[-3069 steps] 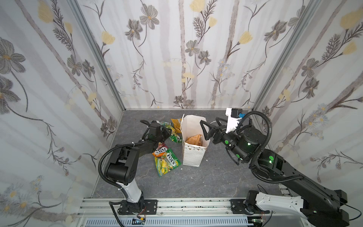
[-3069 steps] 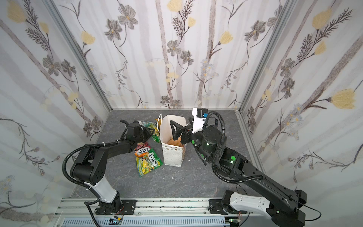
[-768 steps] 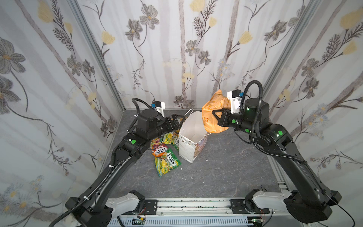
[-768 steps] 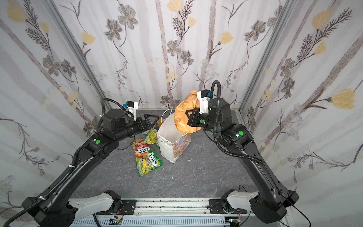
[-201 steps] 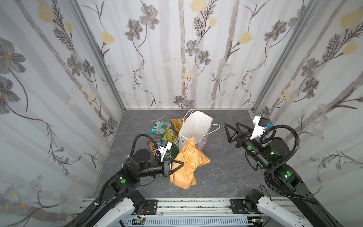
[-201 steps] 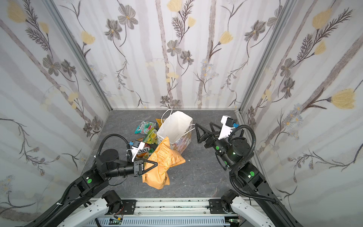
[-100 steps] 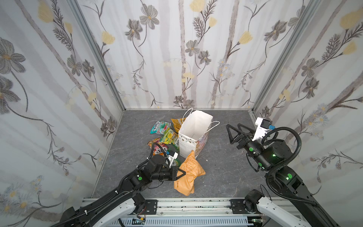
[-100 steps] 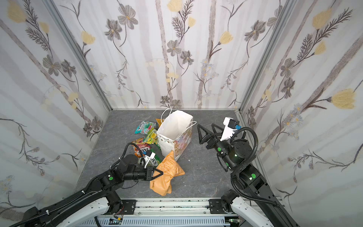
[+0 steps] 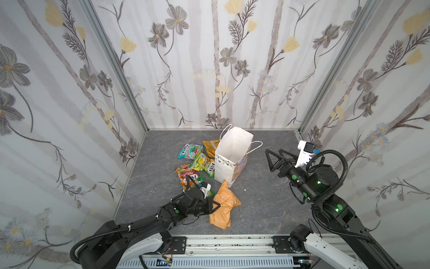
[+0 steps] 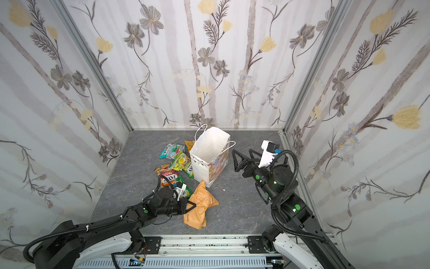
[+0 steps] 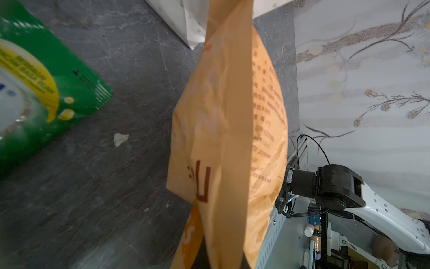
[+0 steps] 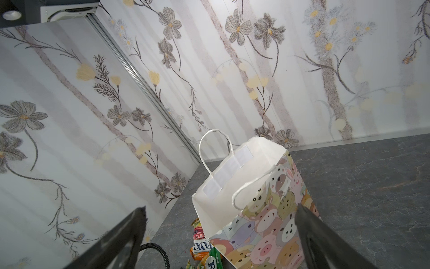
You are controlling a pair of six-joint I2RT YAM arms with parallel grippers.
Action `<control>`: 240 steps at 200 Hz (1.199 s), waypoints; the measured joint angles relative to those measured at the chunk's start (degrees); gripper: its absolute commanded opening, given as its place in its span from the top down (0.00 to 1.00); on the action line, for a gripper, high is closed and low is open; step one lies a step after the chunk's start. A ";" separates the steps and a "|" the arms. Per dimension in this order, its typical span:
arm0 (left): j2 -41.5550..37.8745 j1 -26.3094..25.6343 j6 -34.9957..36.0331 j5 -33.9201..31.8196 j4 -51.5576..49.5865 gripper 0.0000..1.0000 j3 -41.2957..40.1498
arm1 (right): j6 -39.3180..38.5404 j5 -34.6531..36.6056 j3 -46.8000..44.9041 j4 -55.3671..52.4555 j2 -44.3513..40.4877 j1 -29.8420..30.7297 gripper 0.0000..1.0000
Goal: Take the snacks out of the paper bag
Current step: Place the snack at the bottom-center of the table.
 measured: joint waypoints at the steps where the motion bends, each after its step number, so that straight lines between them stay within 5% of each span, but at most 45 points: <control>1: 0.07 0.00 0.04 -0.02 0.04 0.82 0.00 | 0.07 0.00 -0.02 0.02 0.00 0.00 0.00; 53: -1.29 -0.66 1.07 -2.64 -0.68 0.40 0.17 | 0.09 0.00 -0.79 -0.37 -0.44 -0.26 0.00; 93: -9.35 -0.76 2.45 -6.91 -8.07 0.18 0.83 | 0.11 0.00 -0.79 -0.52 -0.46 -0.59 0.00; 155: -27.56 -0.63 6.78 -18.03 -27.10 0.01 8.96 | 0.61 5.09 -0.83 -0.98 -0.52 -2.05 0.00; 207: -36.50 -0.22 14.38 -41.70 -37.00 0.00 14.01 | 4.63 16.00 -5.79 -2.60 -1.16 -11.43 0.00; 240: -37.57 1.42 22.21 -57.94 -33.75 0.00 11.28 | 5.75 17.62 -13.42 -1.55 -1.25 -19.54 0.00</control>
